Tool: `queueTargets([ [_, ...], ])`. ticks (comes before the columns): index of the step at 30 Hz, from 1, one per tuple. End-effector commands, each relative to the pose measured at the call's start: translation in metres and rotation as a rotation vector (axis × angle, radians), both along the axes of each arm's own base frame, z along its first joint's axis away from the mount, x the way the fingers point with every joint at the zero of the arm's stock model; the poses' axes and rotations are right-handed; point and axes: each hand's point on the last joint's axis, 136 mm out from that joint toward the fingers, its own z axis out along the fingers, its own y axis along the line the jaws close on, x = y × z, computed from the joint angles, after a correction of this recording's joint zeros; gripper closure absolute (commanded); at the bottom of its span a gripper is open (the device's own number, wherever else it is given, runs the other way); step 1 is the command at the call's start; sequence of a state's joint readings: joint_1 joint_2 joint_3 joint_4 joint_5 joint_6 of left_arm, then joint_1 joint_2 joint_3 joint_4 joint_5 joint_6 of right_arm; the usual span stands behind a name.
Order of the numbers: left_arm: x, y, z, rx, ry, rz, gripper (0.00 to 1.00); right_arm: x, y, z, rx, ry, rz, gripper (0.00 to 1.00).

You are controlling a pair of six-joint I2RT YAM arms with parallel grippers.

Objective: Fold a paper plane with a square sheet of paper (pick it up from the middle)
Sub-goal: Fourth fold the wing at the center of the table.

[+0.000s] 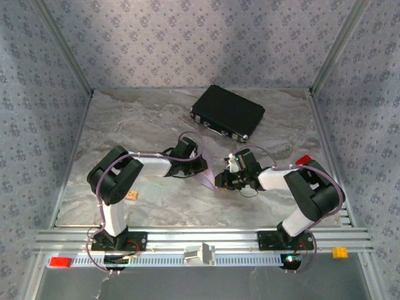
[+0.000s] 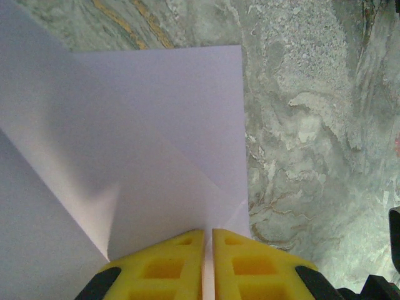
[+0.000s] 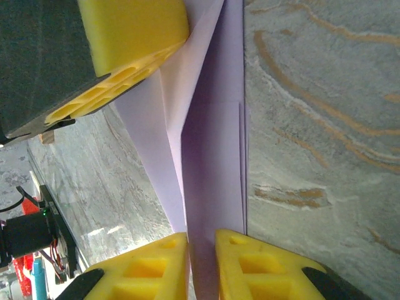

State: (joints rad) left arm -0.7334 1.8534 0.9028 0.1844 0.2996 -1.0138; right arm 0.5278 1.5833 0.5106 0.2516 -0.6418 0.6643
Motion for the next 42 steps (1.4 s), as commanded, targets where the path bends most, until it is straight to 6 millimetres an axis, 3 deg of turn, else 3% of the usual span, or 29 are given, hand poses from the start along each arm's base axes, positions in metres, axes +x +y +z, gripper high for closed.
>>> queueTargets([
  [1, -0.008, 0.008, -0.018, 0.049, 0.043, -0.016, 0.88, -0.023, -0.020, -0.027, -0.104, 0.102, -0.012, 0.80],
  [8, -0.008, 0.008, -0.018, 0.048, 0.042, -0.014, 0.88, -0.029, -0.026, -0.040, -0.139, 0.140, -0.028, 0.89],
  [15, -0.008, 0.009, -0.018, 0.049, 0.043, -0.013, 0.88, -0.030, -0.026, -0.033, -0.120, 0.132, -0.031, 0.83],
  [23, -0.008, 0.010, -0.019, 0.047, 0.045, -0.007, 0.88, -0.040, -0.031, -0.039, -0.122, 0.157, -0.041, 0.90],
  [31, -0.009, 0.011, -0.019, 0.048, 0.046, -0.008, 0.88, -0.043, -0.030, -0.033, -0.100, 0.158, -0.044, 0.87],
  [42, -0.009, 0.012, -0.021, 0.051, 0.050, -0.004, 0.89, -0.050, -0.035, -0.037, -0.109, 0.178, -0.052, 0.92],
])
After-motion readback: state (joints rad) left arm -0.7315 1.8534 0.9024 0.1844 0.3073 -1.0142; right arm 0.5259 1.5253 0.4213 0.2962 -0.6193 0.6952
